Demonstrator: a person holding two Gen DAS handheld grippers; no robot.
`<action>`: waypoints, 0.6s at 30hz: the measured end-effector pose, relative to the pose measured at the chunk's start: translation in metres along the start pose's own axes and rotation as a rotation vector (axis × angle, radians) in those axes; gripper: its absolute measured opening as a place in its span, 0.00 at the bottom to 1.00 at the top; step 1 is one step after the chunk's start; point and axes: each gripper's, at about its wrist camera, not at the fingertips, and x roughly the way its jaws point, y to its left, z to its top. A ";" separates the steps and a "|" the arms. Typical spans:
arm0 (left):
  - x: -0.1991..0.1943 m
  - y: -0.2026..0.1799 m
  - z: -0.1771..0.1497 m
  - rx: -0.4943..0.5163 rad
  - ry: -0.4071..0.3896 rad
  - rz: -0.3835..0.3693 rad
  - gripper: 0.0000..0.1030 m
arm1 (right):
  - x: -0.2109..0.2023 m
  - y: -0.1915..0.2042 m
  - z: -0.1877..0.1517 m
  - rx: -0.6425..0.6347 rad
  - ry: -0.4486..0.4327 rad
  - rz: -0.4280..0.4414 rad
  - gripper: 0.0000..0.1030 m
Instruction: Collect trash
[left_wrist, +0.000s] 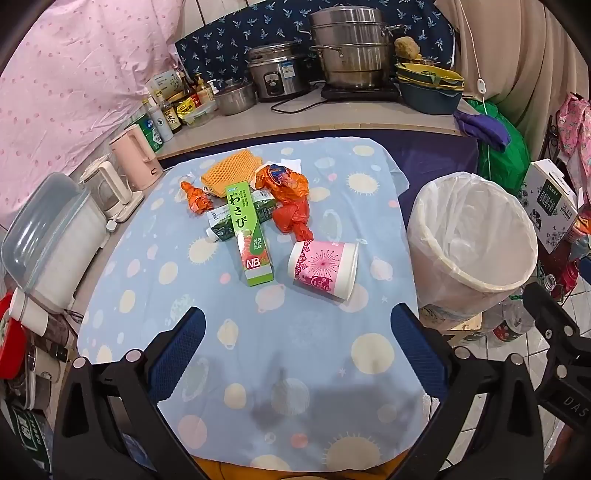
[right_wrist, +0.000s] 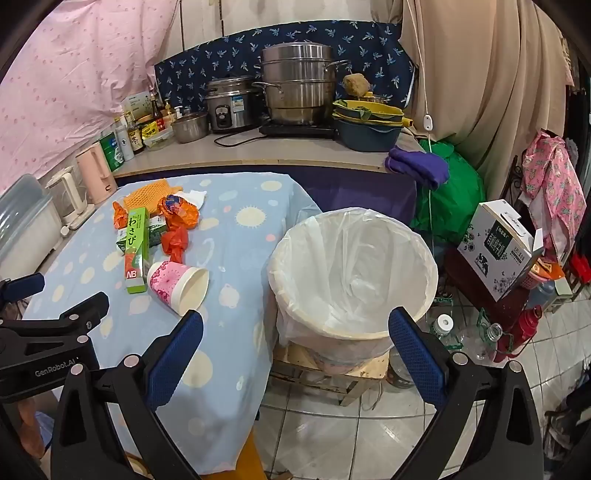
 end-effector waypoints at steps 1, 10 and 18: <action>0.000 0.000 0.000 0.003 -0.002 0.001 0.93 | 0.000 0.000 0.000 0.000 -0.001 -0.001 0.93; -0.002 -0.003 0.001 0.006 -0.012 0.014 0.93 | -0.001 0.000 0.001 -0.002 -0.004 -0.001 0.93; -0.002 -0.002 0.001 0.008 -0.012 0.012 0.93 | 0.000 0.000 0.001 0.002 -0.003 0.001 0.93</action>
